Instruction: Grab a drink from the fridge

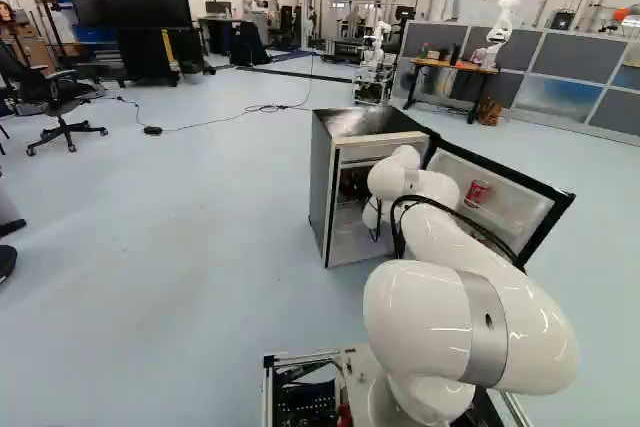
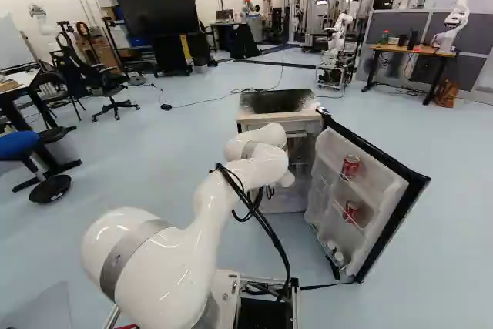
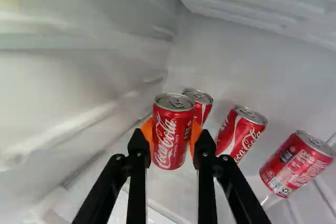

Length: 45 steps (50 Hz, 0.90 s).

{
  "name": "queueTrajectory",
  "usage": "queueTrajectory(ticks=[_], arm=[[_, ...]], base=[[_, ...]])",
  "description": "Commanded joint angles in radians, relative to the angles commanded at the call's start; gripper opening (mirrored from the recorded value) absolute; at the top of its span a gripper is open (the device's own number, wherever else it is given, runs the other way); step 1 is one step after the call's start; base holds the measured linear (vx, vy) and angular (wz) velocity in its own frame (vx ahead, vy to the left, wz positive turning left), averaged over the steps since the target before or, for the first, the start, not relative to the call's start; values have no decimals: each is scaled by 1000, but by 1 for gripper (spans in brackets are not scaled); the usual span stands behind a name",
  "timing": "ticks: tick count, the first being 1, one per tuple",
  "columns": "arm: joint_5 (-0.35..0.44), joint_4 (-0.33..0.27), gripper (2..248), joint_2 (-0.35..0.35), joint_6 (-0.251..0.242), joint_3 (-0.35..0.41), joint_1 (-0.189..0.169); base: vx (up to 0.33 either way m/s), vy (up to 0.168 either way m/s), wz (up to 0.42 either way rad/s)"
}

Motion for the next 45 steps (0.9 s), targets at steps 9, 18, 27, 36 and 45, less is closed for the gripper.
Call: queueTrajectory(ticks=[9,18,27,36,45], arm=[[0,0,91,10,0,10,0],[0,0,91,51,0,60,0],[0,0,91,109,0,138,-3],[0,0,91,159,0,217,-7],[0,0,91,207,0,304,-18]], base=[[0,0,0],[0,0,0],[0,0,0],[0,0,0],[0,0,0]])
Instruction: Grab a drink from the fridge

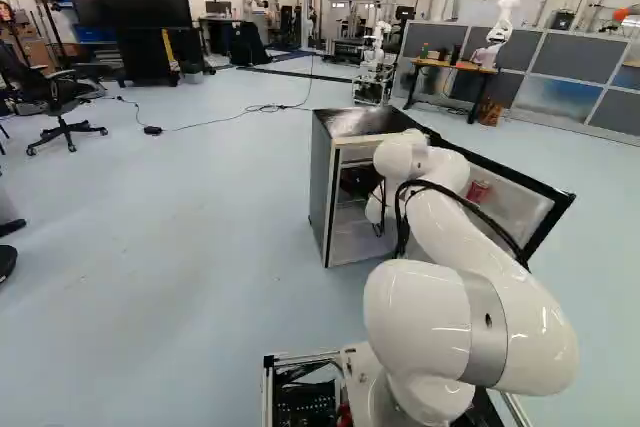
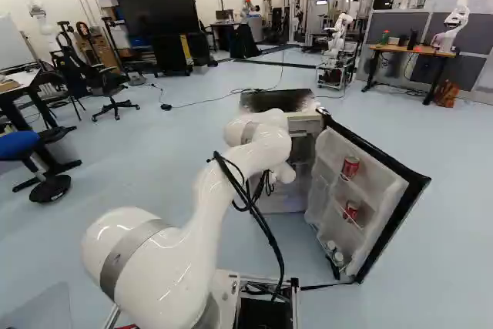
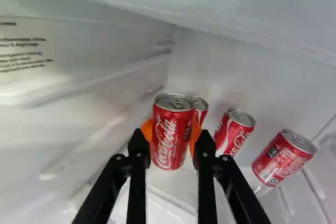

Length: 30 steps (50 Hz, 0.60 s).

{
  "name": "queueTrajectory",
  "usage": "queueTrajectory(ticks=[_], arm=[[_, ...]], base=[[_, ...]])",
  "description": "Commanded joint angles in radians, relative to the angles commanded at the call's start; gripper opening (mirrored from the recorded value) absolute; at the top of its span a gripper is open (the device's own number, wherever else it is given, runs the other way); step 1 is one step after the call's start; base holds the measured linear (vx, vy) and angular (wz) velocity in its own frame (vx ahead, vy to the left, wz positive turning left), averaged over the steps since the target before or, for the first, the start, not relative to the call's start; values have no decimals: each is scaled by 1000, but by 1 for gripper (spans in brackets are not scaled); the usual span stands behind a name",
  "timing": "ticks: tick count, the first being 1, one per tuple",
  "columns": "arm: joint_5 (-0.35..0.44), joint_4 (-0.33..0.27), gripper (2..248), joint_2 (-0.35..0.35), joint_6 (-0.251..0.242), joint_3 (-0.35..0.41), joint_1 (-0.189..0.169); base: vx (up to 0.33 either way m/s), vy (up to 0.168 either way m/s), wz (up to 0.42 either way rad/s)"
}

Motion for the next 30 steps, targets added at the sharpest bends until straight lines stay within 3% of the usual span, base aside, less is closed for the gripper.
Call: queueTrajectory(ticks=[30], arm=[[3,0,91,135,0,258,-46]], base=[[0,0,0]])
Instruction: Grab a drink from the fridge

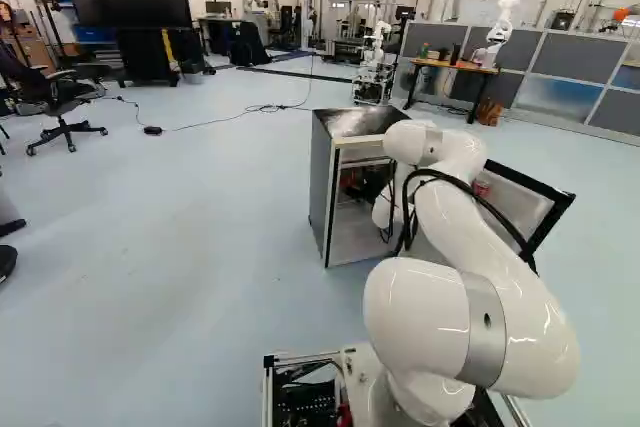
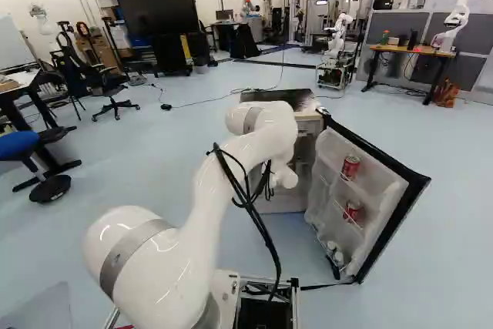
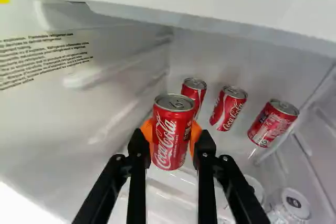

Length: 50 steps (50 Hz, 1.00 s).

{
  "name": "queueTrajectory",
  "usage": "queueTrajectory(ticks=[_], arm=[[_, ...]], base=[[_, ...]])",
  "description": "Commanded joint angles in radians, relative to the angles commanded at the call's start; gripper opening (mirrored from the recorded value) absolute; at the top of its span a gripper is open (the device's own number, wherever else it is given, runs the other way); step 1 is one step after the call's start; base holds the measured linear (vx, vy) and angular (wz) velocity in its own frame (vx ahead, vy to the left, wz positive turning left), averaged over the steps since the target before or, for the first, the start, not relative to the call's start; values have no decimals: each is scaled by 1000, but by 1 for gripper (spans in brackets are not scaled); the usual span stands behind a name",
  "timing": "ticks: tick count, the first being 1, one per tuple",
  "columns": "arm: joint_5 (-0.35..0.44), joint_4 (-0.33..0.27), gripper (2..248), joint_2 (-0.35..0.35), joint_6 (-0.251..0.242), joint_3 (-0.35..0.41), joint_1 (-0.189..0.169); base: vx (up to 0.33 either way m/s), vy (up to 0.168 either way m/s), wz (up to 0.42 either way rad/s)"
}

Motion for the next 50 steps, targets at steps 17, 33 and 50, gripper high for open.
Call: queueTrajectory(ticks=[17,33,50], arm=[[32,9,91,63,0,125,-29],[96,34,91,119,0,239,-51],[155,61,91,175,0,355,-74]], base=[[0,0,0],[0,0,0],[0,0,0]])
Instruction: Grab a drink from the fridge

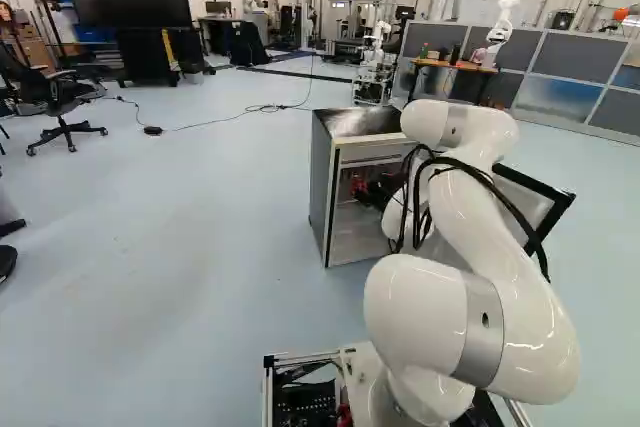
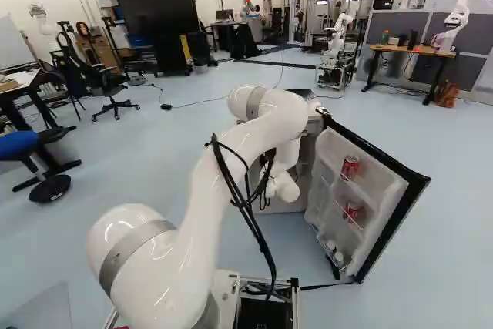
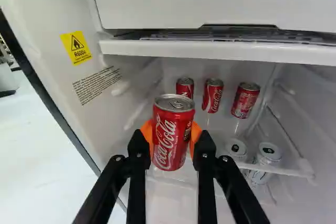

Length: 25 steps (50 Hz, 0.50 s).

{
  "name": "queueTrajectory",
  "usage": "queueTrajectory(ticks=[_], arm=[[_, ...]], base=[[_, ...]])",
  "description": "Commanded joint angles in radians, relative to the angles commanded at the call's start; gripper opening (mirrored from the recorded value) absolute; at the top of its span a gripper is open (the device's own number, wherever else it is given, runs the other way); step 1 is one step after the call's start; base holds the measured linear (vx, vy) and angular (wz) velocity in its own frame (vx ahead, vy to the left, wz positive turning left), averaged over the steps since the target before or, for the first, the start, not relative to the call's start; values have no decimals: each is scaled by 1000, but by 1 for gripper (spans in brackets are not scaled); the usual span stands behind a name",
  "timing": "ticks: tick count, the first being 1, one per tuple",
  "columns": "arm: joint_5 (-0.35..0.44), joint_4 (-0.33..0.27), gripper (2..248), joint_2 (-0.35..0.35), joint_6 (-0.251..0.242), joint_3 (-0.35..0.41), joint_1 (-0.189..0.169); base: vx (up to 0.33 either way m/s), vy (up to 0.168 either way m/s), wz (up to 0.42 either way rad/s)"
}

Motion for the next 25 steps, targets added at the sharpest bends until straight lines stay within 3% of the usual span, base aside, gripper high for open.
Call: queueTrajectory(ticks=[25], arm=[[29,20,91,81,0,165,-37]], base=[[0,0,0]])
